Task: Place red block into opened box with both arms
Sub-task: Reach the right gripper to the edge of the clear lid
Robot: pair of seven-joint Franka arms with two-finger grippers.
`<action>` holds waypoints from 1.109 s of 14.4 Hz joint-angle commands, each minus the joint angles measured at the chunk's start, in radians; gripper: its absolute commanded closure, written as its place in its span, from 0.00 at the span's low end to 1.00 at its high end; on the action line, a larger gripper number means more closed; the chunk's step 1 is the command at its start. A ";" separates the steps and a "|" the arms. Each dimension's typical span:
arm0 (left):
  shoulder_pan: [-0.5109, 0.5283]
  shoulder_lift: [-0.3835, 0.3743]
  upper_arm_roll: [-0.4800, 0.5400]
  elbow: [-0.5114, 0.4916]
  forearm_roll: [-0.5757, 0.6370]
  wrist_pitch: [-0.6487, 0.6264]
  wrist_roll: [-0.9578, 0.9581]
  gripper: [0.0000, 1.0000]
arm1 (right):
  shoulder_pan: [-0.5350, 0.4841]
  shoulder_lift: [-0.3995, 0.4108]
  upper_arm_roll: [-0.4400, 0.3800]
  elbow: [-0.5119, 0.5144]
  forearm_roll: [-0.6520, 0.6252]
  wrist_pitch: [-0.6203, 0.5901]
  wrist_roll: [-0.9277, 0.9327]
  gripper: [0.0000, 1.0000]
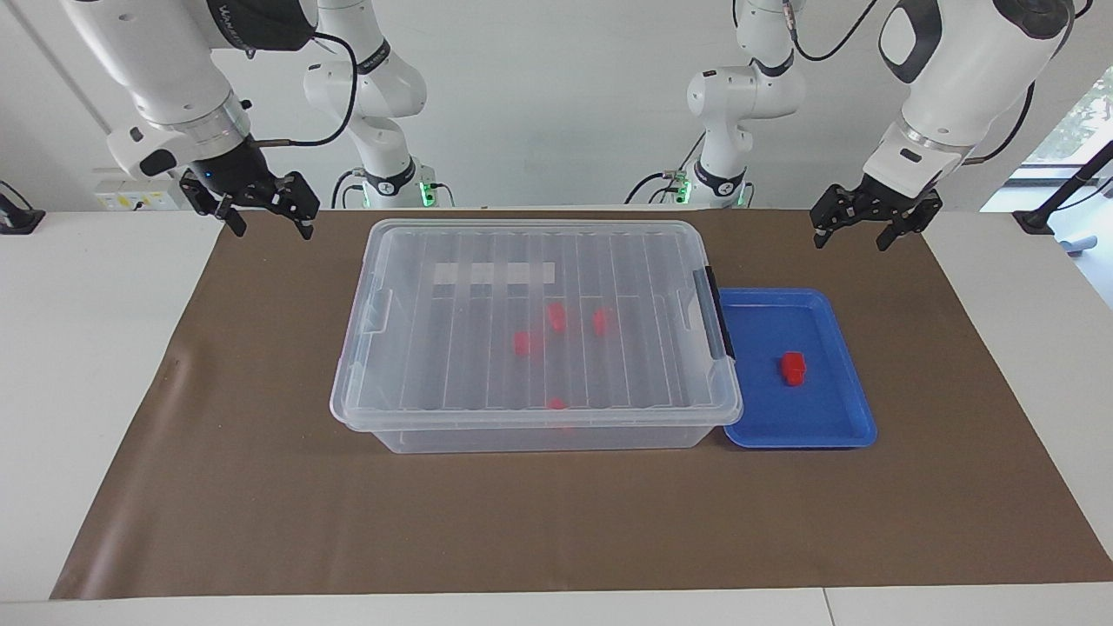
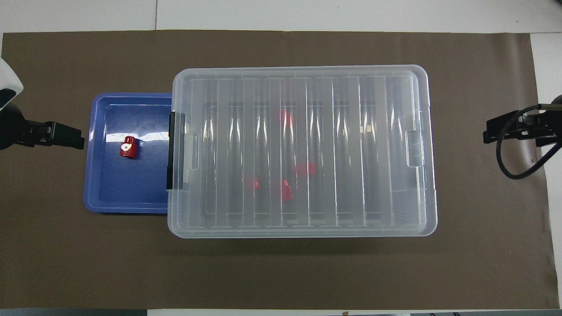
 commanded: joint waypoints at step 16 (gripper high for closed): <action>0.008 -0.009 -0.005 0.003 0.018 -0.018 -0.004 0.00 | 0.098 0.029 0.011 -0.346 0.045 0.519 0.086 0.00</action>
